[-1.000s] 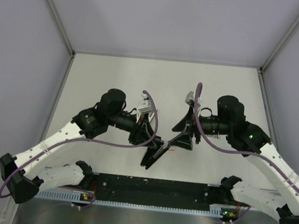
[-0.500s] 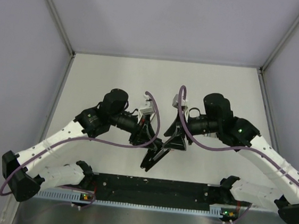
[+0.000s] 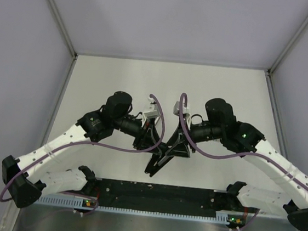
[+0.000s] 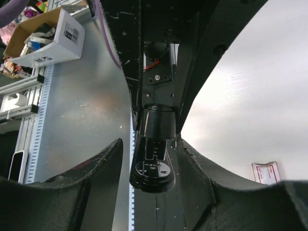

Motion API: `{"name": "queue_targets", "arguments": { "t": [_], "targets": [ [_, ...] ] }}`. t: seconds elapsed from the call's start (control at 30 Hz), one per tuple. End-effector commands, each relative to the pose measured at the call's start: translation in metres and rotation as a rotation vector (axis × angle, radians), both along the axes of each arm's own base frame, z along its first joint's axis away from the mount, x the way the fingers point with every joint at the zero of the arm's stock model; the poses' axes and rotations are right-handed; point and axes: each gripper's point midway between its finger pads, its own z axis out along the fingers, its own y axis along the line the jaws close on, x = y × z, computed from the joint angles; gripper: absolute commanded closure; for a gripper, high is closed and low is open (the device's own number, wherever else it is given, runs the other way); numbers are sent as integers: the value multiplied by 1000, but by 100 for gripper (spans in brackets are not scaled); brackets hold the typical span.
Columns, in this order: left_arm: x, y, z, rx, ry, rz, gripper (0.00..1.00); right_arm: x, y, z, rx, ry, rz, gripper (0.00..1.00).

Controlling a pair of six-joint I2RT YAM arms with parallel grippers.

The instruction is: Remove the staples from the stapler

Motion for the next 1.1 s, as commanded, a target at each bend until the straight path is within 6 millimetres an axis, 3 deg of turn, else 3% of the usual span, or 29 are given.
{"name": "queue_targets", "arguments": {
  "t": [0.0,0.17,0.33,0.4,0.73,1.07],
  "targets": [
    [0,-6,40,-122,-105,-33,100,-13,1,-4,5,-9,51,53],
    [1,-6,43,-134,-106,-19,100,-17,-2,-13,-11,-1,47,61],
    [1,-6,48,-157,-117,-8,100,-18,-7,-18,-16,2,23,85],
    [2,-7,50,-166,-125,2,100,-19,-9,-19,-12,4,12,89],
    [25,-11,67,-236,-153,160,100,-33,-19,-35,37,61,-18,100],
    [49,-9,88,-319,-198,324,100,-40,-23,-43,85,99,-41,100]
  ]
}}
